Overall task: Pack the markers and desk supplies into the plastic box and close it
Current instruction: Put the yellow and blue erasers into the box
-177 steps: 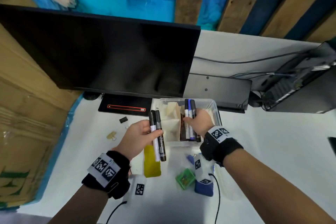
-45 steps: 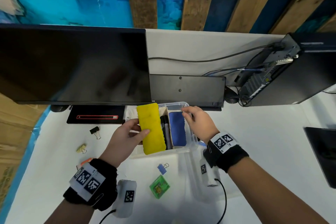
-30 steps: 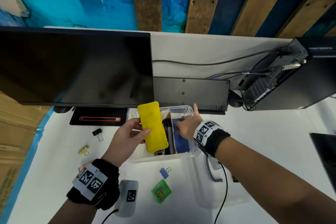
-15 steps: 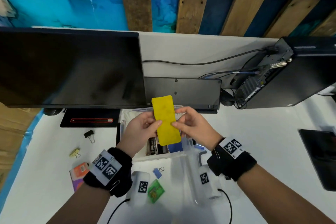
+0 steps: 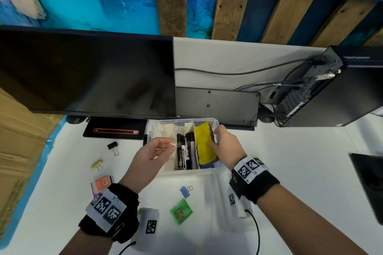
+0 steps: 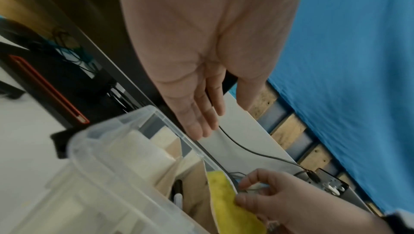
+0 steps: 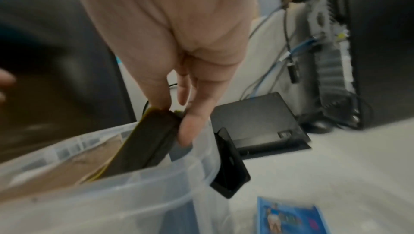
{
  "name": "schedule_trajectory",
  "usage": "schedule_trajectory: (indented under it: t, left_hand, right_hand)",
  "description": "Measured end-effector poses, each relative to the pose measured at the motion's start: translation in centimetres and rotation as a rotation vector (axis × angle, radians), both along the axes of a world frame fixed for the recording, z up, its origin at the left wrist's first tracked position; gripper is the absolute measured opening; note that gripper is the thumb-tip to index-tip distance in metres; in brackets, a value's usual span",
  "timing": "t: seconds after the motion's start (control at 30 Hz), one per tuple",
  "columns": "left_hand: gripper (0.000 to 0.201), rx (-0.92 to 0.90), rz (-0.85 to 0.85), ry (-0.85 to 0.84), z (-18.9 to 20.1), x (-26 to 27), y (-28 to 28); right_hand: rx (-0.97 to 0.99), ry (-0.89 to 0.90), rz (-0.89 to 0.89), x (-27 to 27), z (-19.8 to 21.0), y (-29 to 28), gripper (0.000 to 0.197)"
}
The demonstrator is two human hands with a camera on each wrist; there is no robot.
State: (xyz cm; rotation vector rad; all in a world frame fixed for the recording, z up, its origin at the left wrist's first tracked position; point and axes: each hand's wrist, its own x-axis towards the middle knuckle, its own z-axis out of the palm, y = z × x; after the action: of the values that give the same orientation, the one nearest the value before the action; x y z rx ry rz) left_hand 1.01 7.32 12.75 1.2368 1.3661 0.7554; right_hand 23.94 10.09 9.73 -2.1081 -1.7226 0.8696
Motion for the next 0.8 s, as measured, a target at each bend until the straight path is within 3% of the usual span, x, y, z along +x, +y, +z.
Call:
schedule_trajectory:
  t: [0.13, 0.23, 0.33, 0.43, 0.5, 0.6, 0.67, 0.8]
  left_hand:
    - [0.015, 0.032, 0.107, -0.032, 0.0, -2.1, -0.5]
    - [0.013, 0.090, 0.225, 0.024, -0.5, -4.2, -0.6]
    - [0.015, 0.097, 0.360, 0.206, -2.7, -7.8, -1.1]
    - [0.044, -0.031, 0.443, 0.459, -6.3, -11.9, -2.1]
    - [0.071, -0.260, 0.488, 0.650, -8.6, -13.7, -3.0]
    - [0.103, -0.551, 0.464, 0.749, -10.9, -14.3, -4.8]
    - [0.106, -0.581, 0.421, 0.776, -12.4, -14.4, -5.6]
    - [0.092, -0.536, 0.414, 0.632, -13.4, -14.7, -5.3]
  right_hand:
    - [-0.066, -0.423, 0.225, -1.6, -0.1, 0.2, 0.028]
    - [-0.064, -0.591, 0.309, -1.5, -0.7, 0.0, 0.025]
    - [-0.038, -0.671, 0.391, -0.9, -1.1, -0.4, 0.029]
    - [-0.012, -0.570, 0.383, -0.3, -0.9, -0.7, 0.034]
    - [0.022, -0.463, 0.310, 0.0, -0.8, -1.1, 0.036]
    - [0.155, -0.257, 0.158, 0.1, -0.5, -2.1, 0.041]
    - [0.304, -0.123, 0.188, -0.9, -0.1, -3.0, 0.052]
    - [0.321, 0.189, 0.372, -5.1, 1.5, -4.4, 0.038]
